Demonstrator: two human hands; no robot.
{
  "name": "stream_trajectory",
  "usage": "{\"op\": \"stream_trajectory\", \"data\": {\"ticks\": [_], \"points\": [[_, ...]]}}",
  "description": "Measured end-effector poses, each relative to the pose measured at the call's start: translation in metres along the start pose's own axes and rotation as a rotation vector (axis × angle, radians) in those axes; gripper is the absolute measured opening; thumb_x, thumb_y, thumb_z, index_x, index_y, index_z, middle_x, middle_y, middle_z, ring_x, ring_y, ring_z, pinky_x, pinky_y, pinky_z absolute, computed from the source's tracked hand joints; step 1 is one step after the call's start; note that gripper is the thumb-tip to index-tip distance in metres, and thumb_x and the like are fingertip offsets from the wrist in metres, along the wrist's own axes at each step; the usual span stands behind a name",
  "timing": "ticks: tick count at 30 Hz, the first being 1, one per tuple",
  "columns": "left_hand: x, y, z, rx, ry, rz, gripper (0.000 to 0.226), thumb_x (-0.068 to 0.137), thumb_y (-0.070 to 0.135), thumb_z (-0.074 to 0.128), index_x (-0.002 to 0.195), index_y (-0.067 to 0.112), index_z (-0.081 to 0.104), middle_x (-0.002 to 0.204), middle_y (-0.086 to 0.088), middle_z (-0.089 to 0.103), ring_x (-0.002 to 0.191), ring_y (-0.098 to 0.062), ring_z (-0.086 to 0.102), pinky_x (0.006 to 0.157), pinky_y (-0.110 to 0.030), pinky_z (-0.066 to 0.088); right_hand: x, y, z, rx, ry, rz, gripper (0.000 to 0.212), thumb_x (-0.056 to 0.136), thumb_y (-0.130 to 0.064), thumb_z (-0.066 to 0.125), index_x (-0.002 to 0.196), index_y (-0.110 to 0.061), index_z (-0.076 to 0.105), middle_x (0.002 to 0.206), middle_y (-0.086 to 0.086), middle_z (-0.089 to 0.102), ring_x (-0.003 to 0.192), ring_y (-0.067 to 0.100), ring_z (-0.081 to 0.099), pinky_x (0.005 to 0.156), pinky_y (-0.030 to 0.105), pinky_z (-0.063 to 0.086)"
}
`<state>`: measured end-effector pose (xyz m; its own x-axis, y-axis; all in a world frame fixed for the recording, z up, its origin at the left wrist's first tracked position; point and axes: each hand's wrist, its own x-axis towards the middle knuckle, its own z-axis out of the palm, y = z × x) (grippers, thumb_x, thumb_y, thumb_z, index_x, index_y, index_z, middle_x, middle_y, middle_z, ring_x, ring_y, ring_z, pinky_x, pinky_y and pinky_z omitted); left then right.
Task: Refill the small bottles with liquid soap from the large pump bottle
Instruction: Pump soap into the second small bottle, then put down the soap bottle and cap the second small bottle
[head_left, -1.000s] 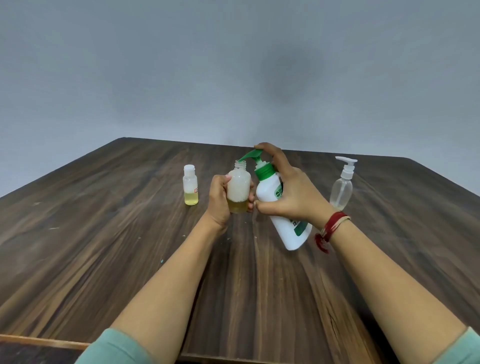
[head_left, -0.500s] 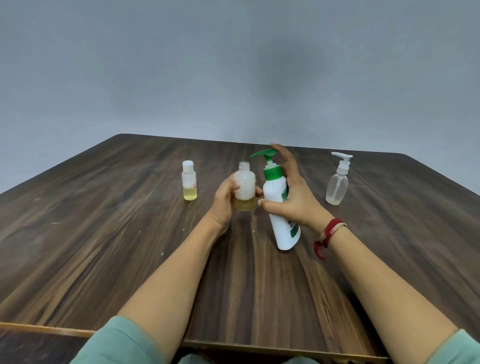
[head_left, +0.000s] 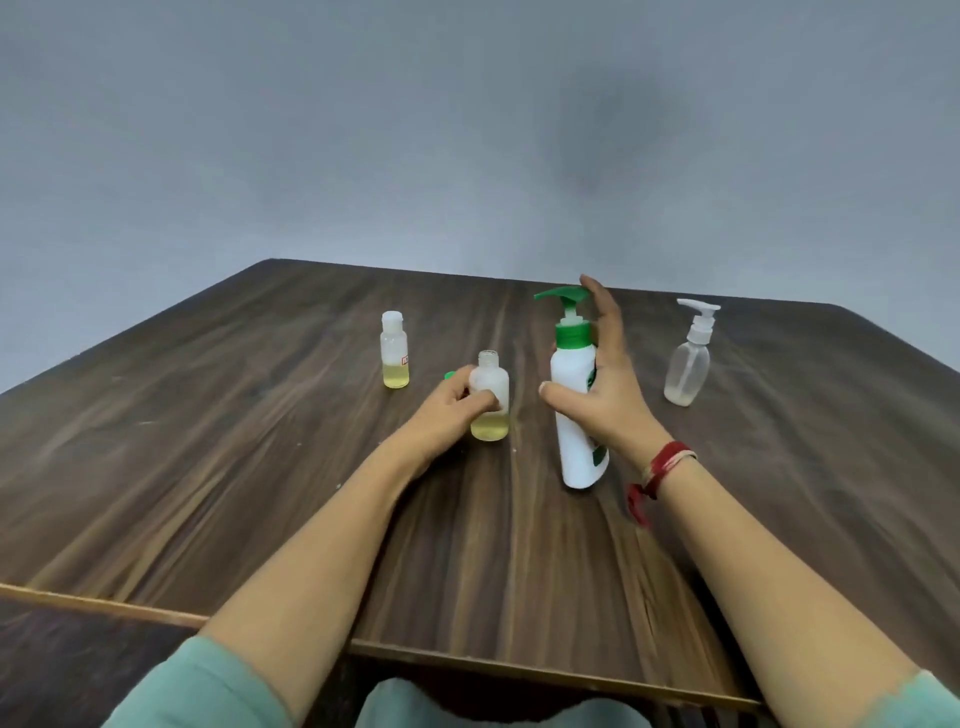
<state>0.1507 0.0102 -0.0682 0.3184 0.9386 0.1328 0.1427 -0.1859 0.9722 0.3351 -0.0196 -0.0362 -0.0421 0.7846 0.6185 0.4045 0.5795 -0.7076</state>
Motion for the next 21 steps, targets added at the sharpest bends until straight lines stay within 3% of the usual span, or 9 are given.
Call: {"op": "stream_trajectory", "data": {"ticks": [4, 13, 16, 21], "points": [[-0.001, -0.002, -0.003, 0.100, -0.010, 0.028, 0.029, 0.062, 0.029, 0.059, 0.088, 0.017, 0.062, 0.079, 0.005, 0.056, 0.074, -0.008, 0.050, 0.066, -0.018, 0.038, -0.001, 0.002, -0.003, -0.089, -0.034, -0.019, 0.098, 0.064, -0.020, 0.065, 0.147, -0.044, 0.019, 0.095, -0.007, 0.058, 0.067, 0.014, 0.055, 0.068, 0.033, 0.051], [0.001, -0.005, -0.013, 0.226, -0.073, 0.094, 0.053, 0.053, 0.042, 0.065, 0.097, 0.013, 0.065, 0.078, 0.005, 0.056, 0.067, -0.007, 0.049, 0.068, -0.025, 0.040, 0.004, -0.001, -0.020, -0.256, -0.148, -0.064, 0.093, 0.072, -0.033, 0.072, 0.146, -0.049, 0.018, 0.124, -0.015, 0.053, 0.097, 0.001, 0.055, 0.086, 0.026, 0.048], [0.001, -0.004, -0.015, 0.223, -0.113, 0.109, 0.058, 0.053, 0.046, 0.072, 0.102, 0.016, 0.066, 0.086, 0.004, 0.062, 0.071, -0.005, 0.055, 0.070, -0.020, 0.045, 0.002, 0.000, -0.022, -0.314, -0.204, -0.075, 0.092, 0.073, -0.034, 0.075, 0.144, -0.049, 0.019, 0.119, -0.018, 0.053, 0.093, 0.008, 0.059, 0.084, 0.029, 0.051], [0.001, -0.002, -0.020, 0.121, -0.132, 0.081, 0.058, 0.050, 0.042, 0.085, 0.101, 0.025, 0.062, 0.093, 0.004, 0.063, 0.080, -0.005, 0.059, 0.073, -0.017, 0.048, 0.000, -0.004, -0.020, -0.352, -0.266, -0.098, 0.089, 0.072, -0.028, 0.073, 0.143, -0.047, 0.022, 0.119, -0.012, 0.054, 0.088, 0.013, 0.060, 0.077, 0.022, 0.048]]}}
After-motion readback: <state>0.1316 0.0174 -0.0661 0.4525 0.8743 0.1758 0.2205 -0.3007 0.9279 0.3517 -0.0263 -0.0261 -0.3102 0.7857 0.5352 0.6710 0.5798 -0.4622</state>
